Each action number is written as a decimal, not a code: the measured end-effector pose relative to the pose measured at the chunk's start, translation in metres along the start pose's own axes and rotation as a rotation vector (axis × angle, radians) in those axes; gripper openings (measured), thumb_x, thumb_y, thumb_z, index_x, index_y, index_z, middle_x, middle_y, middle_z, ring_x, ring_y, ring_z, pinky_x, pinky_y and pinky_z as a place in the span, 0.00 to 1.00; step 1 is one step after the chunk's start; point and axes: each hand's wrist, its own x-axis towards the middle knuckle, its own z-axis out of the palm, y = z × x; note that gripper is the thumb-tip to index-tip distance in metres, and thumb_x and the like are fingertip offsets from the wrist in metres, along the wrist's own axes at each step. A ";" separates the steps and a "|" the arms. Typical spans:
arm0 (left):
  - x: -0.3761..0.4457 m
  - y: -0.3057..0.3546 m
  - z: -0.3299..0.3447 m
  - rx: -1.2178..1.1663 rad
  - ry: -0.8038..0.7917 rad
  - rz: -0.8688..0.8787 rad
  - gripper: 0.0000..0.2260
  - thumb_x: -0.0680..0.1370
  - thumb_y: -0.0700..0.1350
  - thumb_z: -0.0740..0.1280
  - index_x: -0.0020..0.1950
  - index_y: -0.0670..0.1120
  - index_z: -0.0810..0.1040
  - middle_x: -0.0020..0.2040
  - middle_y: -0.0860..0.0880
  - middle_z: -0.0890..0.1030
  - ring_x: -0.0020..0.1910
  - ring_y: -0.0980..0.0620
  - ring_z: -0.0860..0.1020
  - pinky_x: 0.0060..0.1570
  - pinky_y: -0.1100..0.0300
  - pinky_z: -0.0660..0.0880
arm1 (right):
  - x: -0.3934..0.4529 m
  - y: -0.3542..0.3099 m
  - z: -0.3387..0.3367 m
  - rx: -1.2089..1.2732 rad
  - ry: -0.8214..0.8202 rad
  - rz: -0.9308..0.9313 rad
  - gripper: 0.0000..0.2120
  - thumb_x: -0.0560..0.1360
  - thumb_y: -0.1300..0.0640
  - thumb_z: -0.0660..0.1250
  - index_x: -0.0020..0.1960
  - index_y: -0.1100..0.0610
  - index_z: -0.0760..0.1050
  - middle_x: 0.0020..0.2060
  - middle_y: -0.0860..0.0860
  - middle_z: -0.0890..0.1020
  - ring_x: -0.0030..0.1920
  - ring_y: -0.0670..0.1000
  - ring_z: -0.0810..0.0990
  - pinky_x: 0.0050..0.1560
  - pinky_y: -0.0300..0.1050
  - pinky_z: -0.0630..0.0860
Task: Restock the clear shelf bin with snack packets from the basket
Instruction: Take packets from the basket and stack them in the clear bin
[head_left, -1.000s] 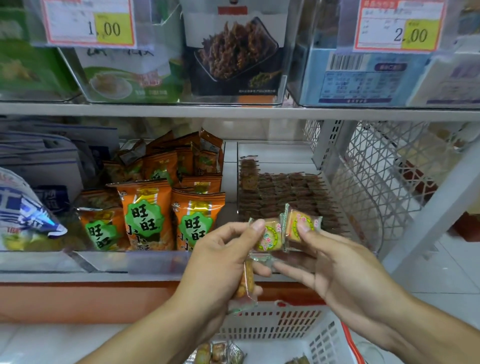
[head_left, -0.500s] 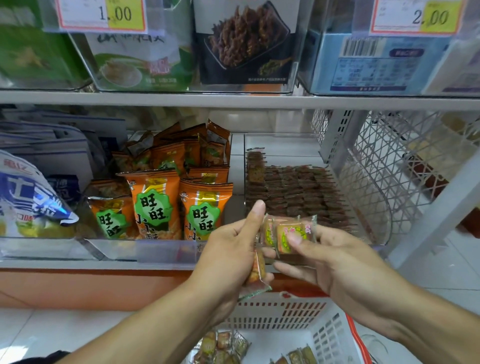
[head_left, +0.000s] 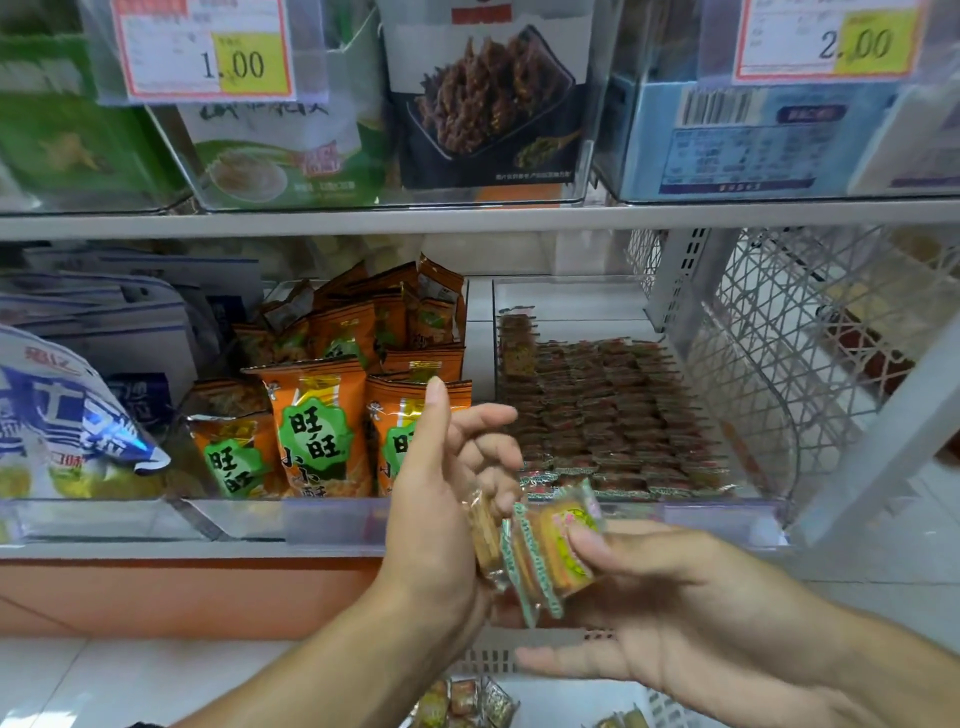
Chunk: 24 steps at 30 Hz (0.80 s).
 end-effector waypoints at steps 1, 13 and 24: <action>0.000 -0.001 0.000 0.030 -0.030 0.016 0.28 0.73 0.67 0.63 0.50 0.42 0.82 0.36 0.44 0.78 0.29 0.51 0.73 0.33 0.59 0.71 | 0.000 0.002 -0.001 -0.003 0.003 0.023 0.10 0.74 0.66 0.71 0.55 0.65 0.84 0.59 0.67 0.81 0.54 0.59 0.84 0.56 0.56 0.81; -0.002 -0.003 -0.002 0.151 -0.134 -0.403 0.38 0.74 0.72 0.63 0.64 0.39 0.81 0.63 0.30 0.80 0.64 0.31 0.78 0.68 0.34 0.72 | -0.004 -0.004 -0.013 -0.648 0.105 -0.323 0.20 0.68 0.65 0.79 0.57 0.52 0.80 0.56 0.54 0.85 0.58 0.55 0.84 0.52 0.44 0.81; -0.006 -0.013 0.001 0.149 -0.386 -0.334 0.29 0.79 0.65 0.64 0.65 0.42 0.81 0.66 0.35 0.80 0.70 0.35 0.75 0.73 0.38 0.68 | -0.004 -0.009 -0.014 -0.508 0.030 -0.300 0.22 0.72 0.63 0.76 0.64 0.51 0.80 0.59 0.57 0.84 0.59 0.54 0.84 0.55 0.44 0.81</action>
